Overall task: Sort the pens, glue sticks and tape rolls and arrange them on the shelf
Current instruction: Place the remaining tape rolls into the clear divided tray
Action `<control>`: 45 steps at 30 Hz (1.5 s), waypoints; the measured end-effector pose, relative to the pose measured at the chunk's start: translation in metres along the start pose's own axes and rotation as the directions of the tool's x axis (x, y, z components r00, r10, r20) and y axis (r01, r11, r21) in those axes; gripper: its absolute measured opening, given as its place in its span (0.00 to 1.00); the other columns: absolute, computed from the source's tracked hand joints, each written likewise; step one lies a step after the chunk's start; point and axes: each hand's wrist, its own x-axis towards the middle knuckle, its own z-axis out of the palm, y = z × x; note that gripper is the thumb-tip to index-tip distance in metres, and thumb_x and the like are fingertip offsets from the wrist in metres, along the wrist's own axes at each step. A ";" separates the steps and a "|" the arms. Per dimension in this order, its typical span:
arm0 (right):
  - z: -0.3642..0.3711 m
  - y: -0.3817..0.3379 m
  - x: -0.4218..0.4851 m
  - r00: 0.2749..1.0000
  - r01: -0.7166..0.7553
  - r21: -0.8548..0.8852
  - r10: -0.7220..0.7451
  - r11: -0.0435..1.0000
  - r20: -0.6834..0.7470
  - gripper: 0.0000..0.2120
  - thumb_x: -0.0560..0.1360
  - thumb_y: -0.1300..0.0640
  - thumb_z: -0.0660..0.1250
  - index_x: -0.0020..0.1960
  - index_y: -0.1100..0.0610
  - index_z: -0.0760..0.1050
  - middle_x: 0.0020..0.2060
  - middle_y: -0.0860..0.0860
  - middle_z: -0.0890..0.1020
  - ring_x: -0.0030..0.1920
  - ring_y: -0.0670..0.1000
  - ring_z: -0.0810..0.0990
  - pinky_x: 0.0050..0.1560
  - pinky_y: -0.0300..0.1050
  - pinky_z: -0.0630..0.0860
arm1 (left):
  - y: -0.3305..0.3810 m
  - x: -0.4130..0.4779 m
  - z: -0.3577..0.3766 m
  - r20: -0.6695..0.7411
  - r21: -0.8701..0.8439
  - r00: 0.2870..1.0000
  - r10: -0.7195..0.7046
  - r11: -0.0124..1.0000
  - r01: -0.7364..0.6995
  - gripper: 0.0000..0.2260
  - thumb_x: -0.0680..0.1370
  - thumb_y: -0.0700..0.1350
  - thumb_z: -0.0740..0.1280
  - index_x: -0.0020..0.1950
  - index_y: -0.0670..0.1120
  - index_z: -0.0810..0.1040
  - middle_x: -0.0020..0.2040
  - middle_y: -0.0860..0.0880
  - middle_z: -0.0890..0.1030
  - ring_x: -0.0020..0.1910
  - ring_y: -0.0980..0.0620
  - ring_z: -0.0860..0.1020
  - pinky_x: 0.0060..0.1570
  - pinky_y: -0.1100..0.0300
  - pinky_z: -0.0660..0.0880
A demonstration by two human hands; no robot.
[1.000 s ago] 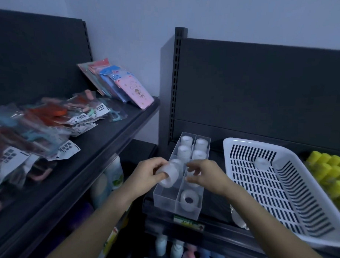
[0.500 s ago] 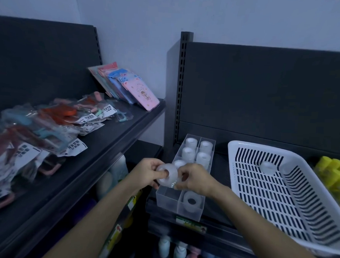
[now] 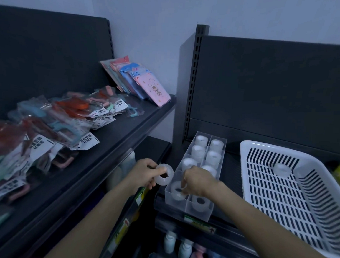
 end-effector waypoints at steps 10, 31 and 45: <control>-0.026 0.005 -0.021 0.972 0.160 0.603 -0.017 0.781 -0.235 0.23 0.71 0.55 0.71 0.65 0.56 0.72 0.53 0.49 0.77 0.51 0.47 0.75 0.51 0.38 0.71 | 0.009 0.005 0.011 0.009 -0.121 1.000 -0.008 0.993 0.009 0.09 0.78 0.46 0.65 0.45 0.40 0.72 0.34 0.44 0.74 0.26 0.52 0.72 0.23 0.64 0.70; -0.002 -0.007 -0.008 0.993 -0.081 0.142 0.092 0.987 -0.074 0.20 0.70 0.51 0.72 0.57 0.61 0.75 0.53 0.56 0.75 0.51 0.57 0.78 0.46 0.47 0.77 | -0.007 0.005 0.026 0.090 0.180 0.995 -0.034 0.984 0.017 0.12 0.80 0.35 0.55 0.58 0.37 0.76 0.48 0.41 0.80 0.44 0.48 0.79 0.43 0.61 0.77; -0.024 0.095 -0.081 0.866 -0.202 0.422 0.362 0.884 -0.344 0.15 0.72 0.54 0.69 0.55 0.61 0.79 0.50 0.56 0.82 0.51 0.55 0.80 0.51 0.44 0.73 | 0.037 0.026 0.092 0.069 0.517 0.875 0.479 0.733 -0.442 0.12 0.78 0.38 0.58 0.58 0.43 0.78 0.56 0.47 0.77 0.56 0.48 0.75 0.52 0.60 0.71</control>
